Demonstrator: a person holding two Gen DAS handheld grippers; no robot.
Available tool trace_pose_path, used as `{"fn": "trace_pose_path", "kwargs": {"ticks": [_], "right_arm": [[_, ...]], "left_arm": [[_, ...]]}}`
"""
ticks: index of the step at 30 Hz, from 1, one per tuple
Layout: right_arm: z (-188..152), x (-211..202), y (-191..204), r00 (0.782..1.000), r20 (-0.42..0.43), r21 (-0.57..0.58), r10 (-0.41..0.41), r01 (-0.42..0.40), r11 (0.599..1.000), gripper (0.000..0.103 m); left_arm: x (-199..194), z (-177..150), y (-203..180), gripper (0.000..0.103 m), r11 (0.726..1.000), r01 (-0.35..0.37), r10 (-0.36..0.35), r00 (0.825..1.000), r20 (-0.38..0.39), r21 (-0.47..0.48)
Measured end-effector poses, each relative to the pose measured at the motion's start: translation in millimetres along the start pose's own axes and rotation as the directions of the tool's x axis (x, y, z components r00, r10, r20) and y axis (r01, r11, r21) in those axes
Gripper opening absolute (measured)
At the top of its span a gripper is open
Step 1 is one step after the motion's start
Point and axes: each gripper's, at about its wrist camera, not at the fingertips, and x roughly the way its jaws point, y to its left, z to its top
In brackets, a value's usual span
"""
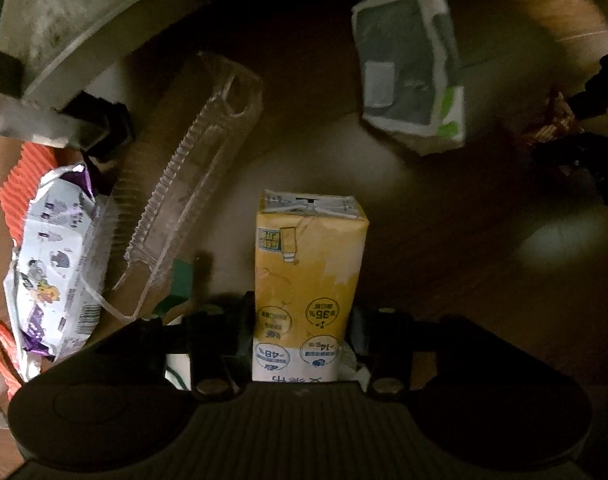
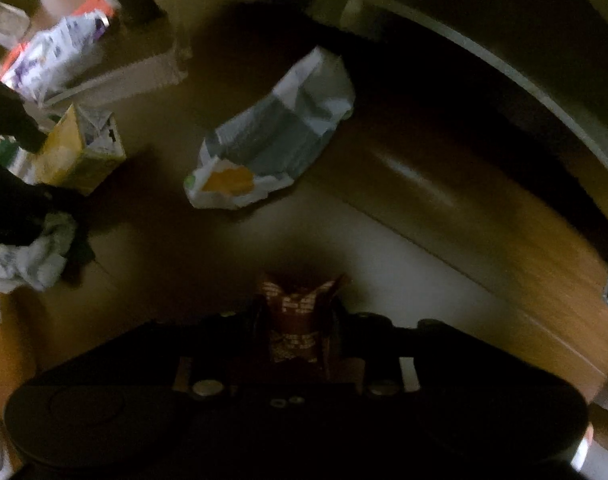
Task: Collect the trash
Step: 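Grasp the yellow drink carton with the left tool while the right tool grasps the red wrapper, then carry the yellow carton and red wrapper in both tools to the wastebasket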
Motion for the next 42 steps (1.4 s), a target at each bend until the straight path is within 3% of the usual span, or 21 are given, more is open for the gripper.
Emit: {"fn": "trace_pose_path", "kwargs": {"ticks": [8,15,25,28,32,36,42], "right_arm": [[3,-71,4,0.997,0.079,0.040,-0.012,0.009,0.999,0.030],[-5,-162,8,0.983,0.184,0.074,-0.016,0.002,0.997,0.030],[-47,-302,13,0.933,0.355,0.139,-0.059,0.010,0.990,0.030],[-65,-347,12,0.901,0.425,0.158,-0.085,0.019,0.987,0.030],[-96,-409,8,0.842,0.525,0.171,-0.128,0.043,0.984,0.030],[-129,-468,4,0.781,0.601,0.190,-0.174,0.072,0.979,0.030],[-184,-551,-10,0.684,0.688,0.244,-0.245,0.100,0.965,0.030]], "left_arm": [[-67,14,-8,0.044,0.998,0.065,-0.065,0.996,0.068,-0.008],[-166,18,-27,0.044,0.995,0.102,-0.101,0.981,0.164,0.001],[-307,-13,-70,0.044,0.995,0.101,-0.094,0.938,0.333,-0.006],[-346,-27,-84,0.044,0.996,0.086,-0.077,0.916,0.395,-0.004],[-400,-39,-107,0.043,0.997,0.071,-0.051,0.878,0.477,-0.024],[-454,-49,-135,0.043,0.997,0.074,-0.059,0.823,0.565,-0.005],[-532,-53,-187,0.043,0.998,0.044,-0.058,0.726,0.685,0.039]]}}
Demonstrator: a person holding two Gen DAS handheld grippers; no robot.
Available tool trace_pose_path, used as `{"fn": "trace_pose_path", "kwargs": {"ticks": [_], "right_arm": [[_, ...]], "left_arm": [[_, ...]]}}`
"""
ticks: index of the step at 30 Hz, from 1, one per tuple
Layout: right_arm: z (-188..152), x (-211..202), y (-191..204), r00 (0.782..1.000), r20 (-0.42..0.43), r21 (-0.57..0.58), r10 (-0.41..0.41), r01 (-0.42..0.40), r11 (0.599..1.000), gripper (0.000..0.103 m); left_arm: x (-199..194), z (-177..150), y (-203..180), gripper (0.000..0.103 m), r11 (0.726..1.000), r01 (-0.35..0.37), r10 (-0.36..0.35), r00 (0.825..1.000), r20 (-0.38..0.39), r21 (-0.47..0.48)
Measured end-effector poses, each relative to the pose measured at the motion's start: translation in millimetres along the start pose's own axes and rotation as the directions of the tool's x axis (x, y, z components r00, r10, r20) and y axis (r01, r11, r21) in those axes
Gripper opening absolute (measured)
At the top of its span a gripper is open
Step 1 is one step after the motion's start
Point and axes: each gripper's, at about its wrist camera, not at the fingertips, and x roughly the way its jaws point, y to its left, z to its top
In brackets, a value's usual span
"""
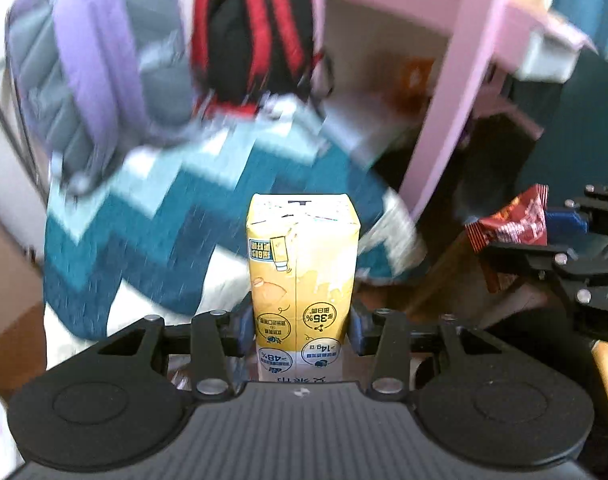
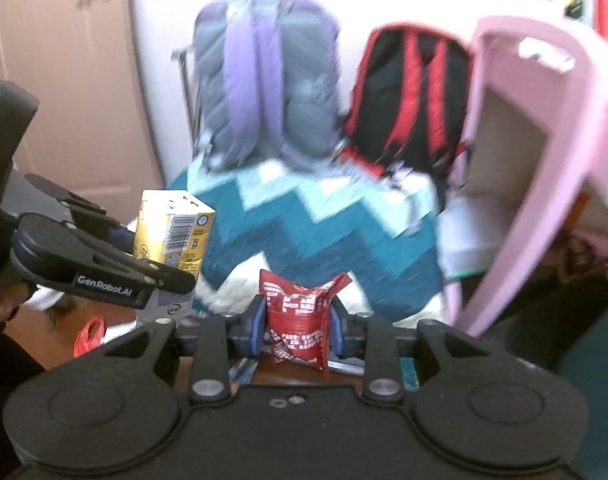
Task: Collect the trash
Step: 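Carry the yellow carton and red wrapper in both tools to the wastebasket, then open both tools over the wastebasket to drop the carton and wrapper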
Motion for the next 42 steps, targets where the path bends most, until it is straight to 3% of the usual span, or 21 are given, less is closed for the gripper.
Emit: {"fn": "trace_pose_path", "kwargs": {"ticks": [6,12,20,26,33,42], "right_arm": [[11,-75,-38,0.993,0.092,0.023,-0.079,0.078,0.997,0.030],[17,-138,-85,0.970,0.169,0.065,-0.177,0.168,0.984,0.030],[22,-206,-156,0.907,0.218,0.114,-0.361,0.344,0.932,0.030],[7,-224,-208,0.880,0.178,0.181,-0.439,0.410,0.894,0.030],[-6,-220,-244,0.886,0.110,0.182,-0.450,0.427,0.886,0.030],[-15,-196,-263,0.902,-0.008,0.139,-0.432,0.428,0.893,0.030]], "left_arm": [[-50,49,-67,0.043,0.997,0.053,-0.059,0.990,0.132,0.049],[-94,98,-141,0.043,0.982,0.119,-0.154,0.954,0.256,0.148],[-113,160,-234,0.043,0.952,0.199,-0.265,0.915,0.304,0.233],[-112,197,-302,0.043,0.928,0.225,-0.318,0.893,0.318,0.296],[-95,218,-366,0.043,0.902,0.234,-0.346,0.895,0.281,0.364],[-24,211,-402,0.043,0.890,0.203,-0.284,0.948,0.147,0.408]]}}
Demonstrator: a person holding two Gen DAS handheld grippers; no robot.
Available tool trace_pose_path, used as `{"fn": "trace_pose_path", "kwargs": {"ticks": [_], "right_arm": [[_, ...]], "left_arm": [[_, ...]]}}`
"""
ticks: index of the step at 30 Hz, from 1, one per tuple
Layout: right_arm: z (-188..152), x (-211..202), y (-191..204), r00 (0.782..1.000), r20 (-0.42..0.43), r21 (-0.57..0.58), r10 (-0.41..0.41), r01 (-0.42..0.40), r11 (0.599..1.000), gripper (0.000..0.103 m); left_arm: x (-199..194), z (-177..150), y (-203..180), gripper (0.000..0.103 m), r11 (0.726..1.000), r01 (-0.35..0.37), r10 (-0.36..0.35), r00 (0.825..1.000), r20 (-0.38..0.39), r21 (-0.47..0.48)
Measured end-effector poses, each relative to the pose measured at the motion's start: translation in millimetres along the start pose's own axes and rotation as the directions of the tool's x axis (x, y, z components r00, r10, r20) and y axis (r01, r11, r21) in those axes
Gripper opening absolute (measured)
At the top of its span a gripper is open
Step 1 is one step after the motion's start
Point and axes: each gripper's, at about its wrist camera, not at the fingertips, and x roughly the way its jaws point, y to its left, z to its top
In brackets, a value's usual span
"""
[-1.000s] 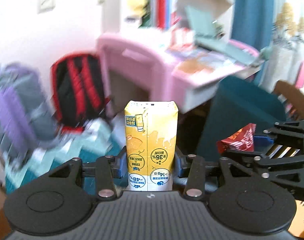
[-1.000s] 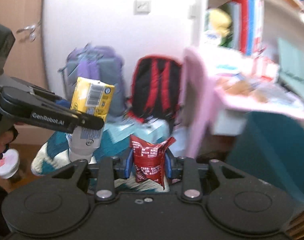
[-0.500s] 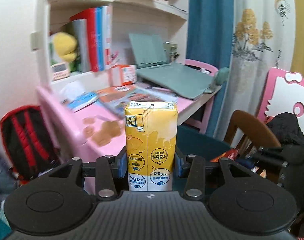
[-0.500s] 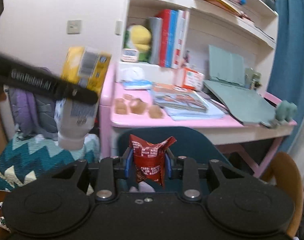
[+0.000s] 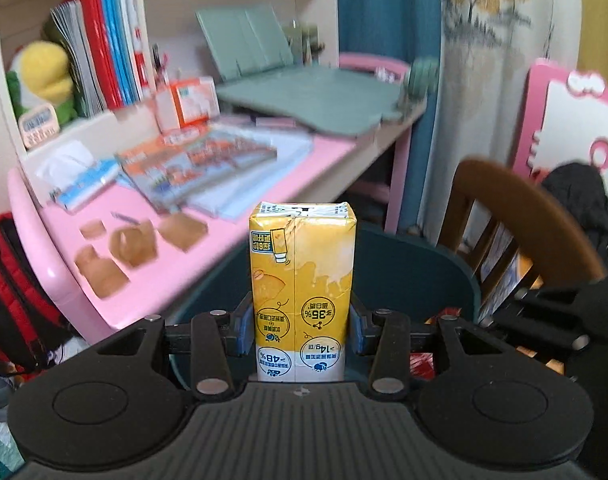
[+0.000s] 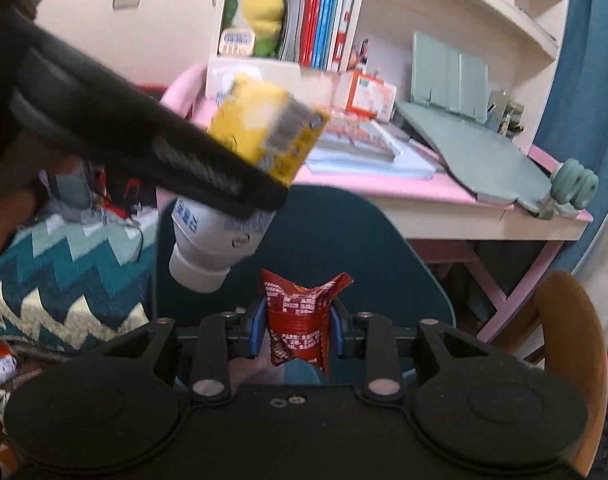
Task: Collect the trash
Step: 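Open both tools over the wastebasket to drop the carton and wrapper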
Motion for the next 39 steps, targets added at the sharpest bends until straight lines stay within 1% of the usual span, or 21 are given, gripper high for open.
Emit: {"fn": "trace_pose_path", "kwargs": {"ticks": [2,8,11,14,16,19,21,23,24,25,31,39], "right_arm": [[-2,8,-1,0.999,-0.036,-0.010,0.006,-0.006,1.000,0.030],[0,22,3,0.996,-0.093,-0.039,0.004,-0.008,0.999,0.031],[0,29,4,0.991,-0.131,-0.042,0.013,-0.018,0.999,0.033],[0,32,3,0.989,-0.145,-0.037,0.022,-0.028,0.999,0.033],[0,32,3,0.988,-0.154,-0.035,0.023,-0.028,0.999,0.033],[0,34,2,0.986,-0.166,-0.029,0.026,-0.031,0.999,0.034],[0,35,2,0.984,-0.175,-0.026,0.020,-0.025,0.999,0.035],[0,37,1,0.983,-0.181,-0.023,0.012,-0.016,1.000,0.036],[0,37,1,0.983,-0.185,-0.024,0.008,-0.013,1.000,0.037],[0,37,1,0.983,-0.184,-0.024,0.007,-0.012,1.000,0.038],[2,27,-1,0.985,-0.172,0.001,0.014,-0.014,1.000,0.043],[9,-12,13,0.993,-0.116,-0.027,0.000,-0.003,1.000,0.045]], "left_arm": [[15,-6,0,0.043,1.000,-0.009,0.009,0.999,-0.037,0.003],[46,-18,-1,0.043,1.000,-0.005,0.005,0.993,-0.118,0.001],[54,-21,-3,0.043,1.000,0.001,0.000,0.990,-0.143,0.010],[61,-24,-4,0.044,1.000,0.002,0.001,0.986,-0.169,0.016],[62,-26,-6,0.045,1.000,-0.002,0.006,0.987,-0.163,0.021],[65,-27,-6,0.045,1.000,0.020,-0.018,0.983,-0.181,0.010],[65,-27,-6,0.046,1.000,0.023,-0.020,0.984,-0.175,0.020],[61,-27,-6,0.056,0.999,0.028,-0.025,0.986,-0.163,0.019],[59,-26,-5,0.062,0.999,0.030,-0.028,0.988,-0.154,0.012],[57,-26,-4,0.064,0.999,0.031,-0.029,0.989,-0.145,0.008],[39,-24,3,0.064,1.000,0.029,-0.029,0.993,-0.114,-0.002],[-7,-29,22,0.064,0.999,0.019,-0.021,0.998,-0.060,-0.030]]}}
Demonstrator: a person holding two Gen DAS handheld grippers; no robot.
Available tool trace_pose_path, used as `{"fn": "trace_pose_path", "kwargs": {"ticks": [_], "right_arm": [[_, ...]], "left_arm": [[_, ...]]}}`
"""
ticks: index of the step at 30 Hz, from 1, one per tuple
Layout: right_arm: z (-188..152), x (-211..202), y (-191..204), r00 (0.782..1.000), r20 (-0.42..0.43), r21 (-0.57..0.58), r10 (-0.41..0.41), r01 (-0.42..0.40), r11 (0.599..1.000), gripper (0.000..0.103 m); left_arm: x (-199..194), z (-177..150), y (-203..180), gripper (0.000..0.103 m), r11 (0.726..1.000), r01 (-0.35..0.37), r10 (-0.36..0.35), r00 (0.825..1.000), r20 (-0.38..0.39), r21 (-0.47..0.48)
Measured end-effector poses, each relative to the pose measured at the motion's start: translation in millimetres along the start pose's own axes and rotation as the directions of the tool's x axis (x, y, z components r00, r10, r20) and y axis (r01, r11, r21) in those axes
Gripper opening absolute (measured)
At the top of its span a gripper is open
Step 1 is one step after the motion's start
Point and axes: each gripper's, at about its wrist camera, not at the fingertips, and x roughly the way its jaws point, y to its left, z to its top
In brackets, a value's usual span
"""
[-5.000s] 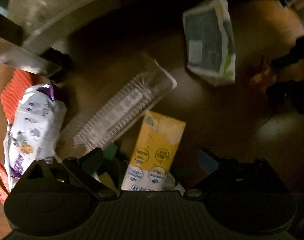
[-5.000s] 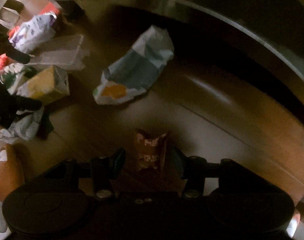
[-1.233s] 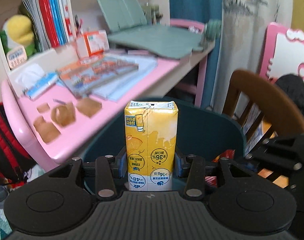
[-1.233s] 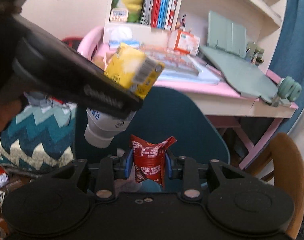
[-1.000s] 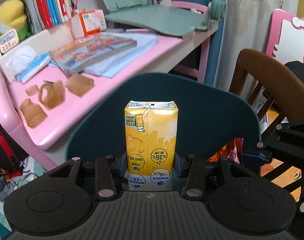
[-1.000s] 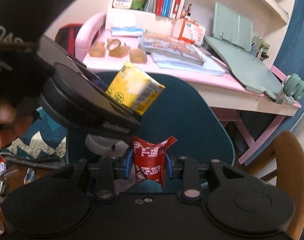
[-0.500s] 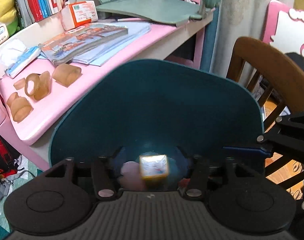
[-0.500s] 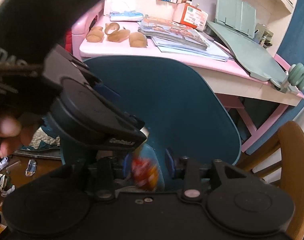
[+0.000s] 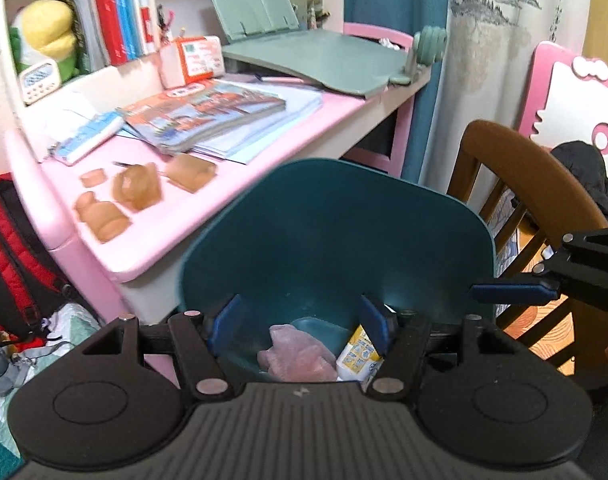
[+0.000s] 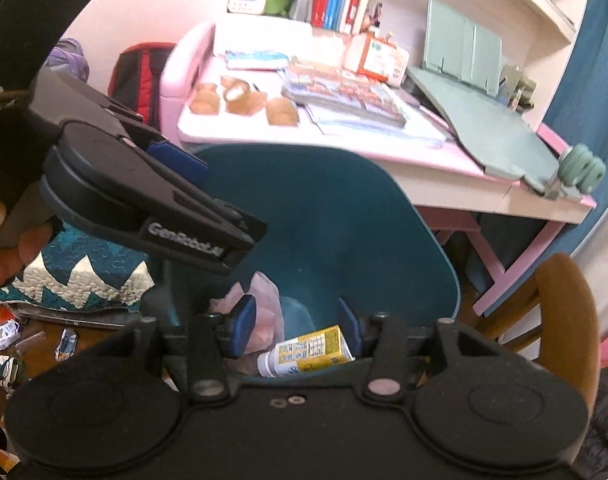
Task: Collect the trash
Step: 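Open both tools over the wastebasket to drop the carton and wrapper, then move both open tools back toward the trash beside the bed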
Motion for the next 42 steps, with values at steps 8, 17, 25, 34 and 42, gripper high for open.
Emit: {"fn": "trace_pose_path", "kwargs": {"ticks": [8,17,25,34,42], "right_arm": [[11,-34,28,0.998,0.061,-0.036,0.023,-0.021,0.999,0.045],[30,-65,88,0.988,0.121,-0.115,0.096,-0.082,0.990,0.046],[45,-66,163,0.966,0.137,-0.206,0.220,-0.190,0.960,0.046],[55,-40,268,0.913,0.090,-0.307,0.398,-0.355,0.883,0.046],[56,22,378,0.844,0.020,-0.365,0.535,-0.492,0.790,0.046]], "left_arm": [[-59,-17,25,0.064,0.999,-0.033,0.034,0.998,0.055,-0.022],[-123,-58,71,0.064,0.992,-0.102,0.108,0.991,0.083,-0.074],[-178,-120,129,0.073,0.971,-0.187,0.201,0.976,0.084,-0.149],[-221,-214,211,0.078,0.914,-0.279,0.298,0.954,0.024,-0.296],[-232,-310,296,0.088,0.810,-0.362,0.390,0.920,-0.038,-0.461]]}}
